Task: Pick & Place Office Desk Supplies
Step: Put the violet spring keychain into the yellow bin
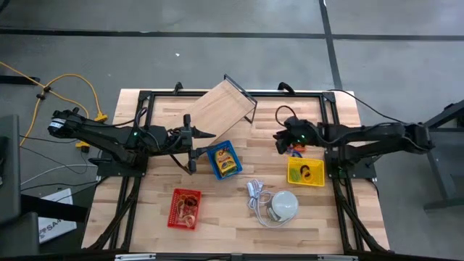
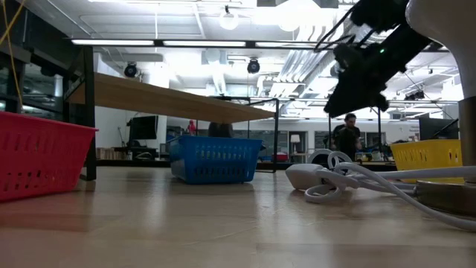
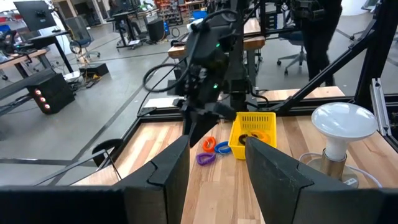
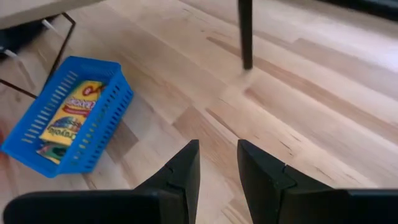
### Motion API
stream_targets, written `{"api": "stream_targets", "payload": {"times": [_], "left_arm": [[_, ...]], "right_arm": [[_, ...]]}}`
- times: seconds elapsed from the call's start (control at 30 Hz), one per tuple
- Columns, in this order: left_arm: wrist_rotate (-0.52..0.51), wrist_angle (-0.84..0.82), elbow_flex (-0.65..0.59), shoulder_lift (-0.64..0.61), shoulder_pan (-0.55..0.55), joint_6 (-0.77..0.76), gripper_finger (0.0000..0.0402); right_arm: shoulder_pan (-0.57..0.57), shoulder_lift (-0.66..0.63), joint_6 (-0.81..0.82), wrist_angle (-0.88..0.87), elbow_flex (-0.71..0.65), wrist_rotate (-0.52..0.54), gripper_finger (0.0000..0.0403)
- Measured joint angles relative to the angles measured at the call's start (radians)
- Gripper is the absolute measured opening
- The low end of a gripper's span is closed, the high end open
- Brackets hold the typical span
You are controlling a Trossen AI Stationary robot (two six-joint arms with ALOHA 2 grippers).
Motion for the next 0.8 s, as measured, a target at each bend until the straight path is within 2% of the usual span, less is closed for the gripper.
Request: {"api": "stream_targets", "payload": {"times": [0.23,0.57,0.8], "left_arm": [[0.0,0.0,0.0,0.0,0.0,0.0,0.015],[0.0,0.0,0.0,0.0,0.0,0.0,0.015],[0.0,0.0,0.0,0.0,0.0,0.0,0.015]], "right_arm": [[-0.097,0.111,-0.05,0.046,0.0,-0.109,0.0096],[-0.132,0.169,-0.191,0.026,0.0,-0.135,0.0096],[-0.158,0.197,-0.227,-0.249,0.122,-0.131,0.0096]]}}
